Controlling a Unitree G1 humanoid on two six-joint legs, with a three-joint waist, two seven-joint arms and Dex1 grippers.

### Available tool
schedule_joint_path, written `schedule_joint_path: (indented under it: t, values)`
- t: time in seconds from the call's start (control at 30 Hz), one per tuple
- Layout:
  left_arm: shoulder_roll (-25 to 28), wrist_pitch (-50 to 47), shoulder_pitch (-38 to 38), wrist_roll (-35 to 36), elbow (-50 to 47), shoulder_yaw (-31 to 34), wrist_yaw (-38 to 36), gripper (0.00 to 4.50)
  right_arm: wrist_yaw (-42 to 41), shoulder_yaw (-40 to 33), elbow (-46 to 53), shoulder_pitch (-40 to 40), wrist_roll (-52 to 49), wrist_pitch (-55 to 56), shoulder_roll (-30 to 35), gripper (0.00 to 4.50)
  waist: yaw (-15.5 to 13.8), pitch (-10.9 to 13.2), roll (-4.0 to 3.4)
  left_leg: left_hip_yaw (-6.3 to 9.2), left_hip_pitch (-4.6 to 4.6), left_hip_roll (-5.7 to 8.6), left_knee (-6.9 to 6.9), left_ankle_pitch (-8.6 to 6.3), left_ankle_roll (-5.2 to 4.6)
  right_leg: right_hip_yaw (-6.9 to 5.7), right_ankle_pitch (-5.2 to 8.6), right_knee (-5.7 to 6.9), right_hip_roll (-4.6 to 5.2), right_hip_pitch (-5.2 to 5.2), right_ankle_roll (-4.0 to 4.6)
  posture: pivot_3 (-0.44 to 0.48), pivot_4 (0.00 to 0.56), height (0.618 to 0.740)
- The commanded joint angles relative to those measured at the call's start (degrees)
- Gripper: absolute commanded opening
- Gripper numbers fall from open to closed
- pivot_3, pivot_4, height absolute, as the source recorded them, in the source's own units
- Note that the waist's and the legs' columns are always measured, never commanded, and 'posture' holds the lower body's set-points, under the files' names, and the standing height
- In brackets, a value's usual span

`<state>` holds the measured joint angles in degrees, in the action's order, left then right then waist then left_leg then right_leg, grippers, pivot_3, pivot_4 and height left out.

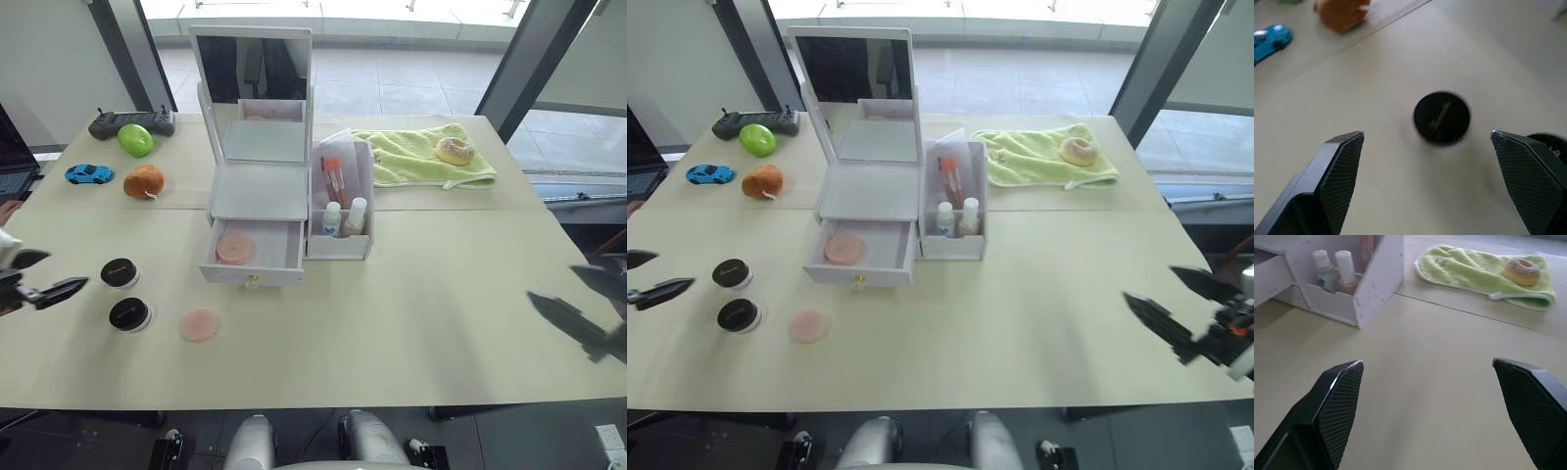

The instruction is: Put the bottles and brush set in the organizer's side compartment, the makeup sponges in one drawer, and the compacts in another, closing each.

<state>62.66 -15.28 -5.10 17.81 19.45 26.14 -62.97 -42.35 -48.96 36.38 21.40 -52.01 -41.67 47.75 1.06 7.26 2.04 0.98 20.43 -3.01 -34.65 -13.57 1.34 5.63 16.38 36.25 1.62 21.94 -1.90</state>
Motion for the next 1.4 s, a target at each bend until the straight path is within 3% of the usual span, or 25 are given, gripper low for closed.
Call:
schedule_joint_path:
  t: [0.03, 0.23, 0.33, 0.47, 0.57, 0.77, 0.9, 1.13, 1.4]
  values:
    - [-2.95, -8.69, 1.2, 5.8, -15.9, 0.88, 3.26, 4.47, 6.11, 8.73, 5.82, -8.41, -4.78, -2.46, 2.8, 4.5, 0.26, -0.04, 0.07, 0.01, 0.05, -0.01, -0.01, 0.0, 0.0, 0.0, 0.0, 0.0, -0.01, 0.0, 0.0, 0.0, 0.15, 0.74]
    - [-7.2, -18.27, 7.32, 9.66, -31.02, 4.3, 8.22, 4.47, 12.49, 28.34, 8.48, -26.53, -6.85, -5.15, 2.4, 4.5, 1.28, -0.03, -0.03, 0.26, 0.44, 0.0, -0.08, 0.01, -0.02, 0.0, -0.03, -0.01, -0.15, 0.03, -0.02, 0.0, 0.15, 0.74]
    - [-10.65, -25.6, 12.04, 15.7, -40.56, 8.84, 11.09, 4.47, 11.09, 37.87, 7.6, -35.41, -5.63, -5.43, 0.73, 4.5, 1.56, -0.01, -0.08, 0.3, 0.33, -0.01, -0.12, 0.01, -0.02, -0.02, -0.04, -0.01, -0.15, 0.06, -0.02, 0.0, 0.15, 0.74]
    - [-15.05, -30.52, 18.13, 19.08, -49.24, 11.82, 15.1, 4.47, 7.48, 43.79, 4.82, -41.76, -3.71, -4.81, 0.1, 4.5, 1.08, -0.03, -0.07, 0.41, 0.26, 0.02, -0.21, 0.01, -0.02, -0.12, -0.1, 0.0, -0.1, 0.06, 0.07, 0.0, 0.15, 0.74]
    - [-19.34, -31.63, 22.41, 20.25, -54.83, 11.27, 18.79, 4.47, 5.08, 46.25, 2.64, -45.29, -2.48, -4.46, -0.19, 4.5, 0.83, -0.03, -0.06, 0.42, 0.21, 0.1, -0.26, 0.01, -0.02, -0.15, -0.24, -0.05, -0.01, -0.05, 0.31, 0.0, 0.15, 0.74]
    - [-30.08, -23.71, 30.42, 11.39, -59.06, 4.82, 28.06, 4.47, 1.7, 48.93, 0.52, -49.38, -1.86, -4.9, -1.09, 4.5, 0.9, -0.04, -0.06, 0.42, -0.06, 0.09, -0.21, 0.01, -0.02, -0.13, -0.26, -0.12, -0.05, -0.32, 0.39, 0.0, 0.15, 0.74]
    - [-34.54, -19.31, 33.22, 6.42, -60.72, 1.63, 32.56, 4.47, 1.15, 49.75, -0.35, -50.37, -1.72, -5.63, -1.75, 4.5, 0.86, -0.03, -0.05, 0.42, -0.14, 0.08, -0.2, 0.01, -0.01, -0.12, -0.25, -0.18, -0.05, -0.43, 0.39, 0.0, 0.15, 0.74]
    - [-37.05, -16.43, 35.61, 3.0, -58.85, -3.69, 34.49, 4.47, 1.25, 49.85, -0.4, -51.12, -1.82, -6.74, -2.63, 4.5, 0.77, -0.03, -0.05, 0.4, -0.14, 0.1, -0.21, 0.0, -0.01, -0.12, -0.18, -0.2, -0.05, -0.43, 0.33, 0.0, 0.15, 0.74]
    - [-37.37, -16.84, 29.27, -0.73, -51.87, -8.73, 37.9, 4.47, 2.08, 49.04, 0.62, -50.81, -1.74, -7.21, -2.72, 4.5, 0.8, -0.01, -0.09, 0.42, -0.12, 0.11, -0.21, 0.0, -0.01, -0.14, -0.1, -0.2, -0.06, -0.41, 0.18, 0.0, 0.15, 0.74]
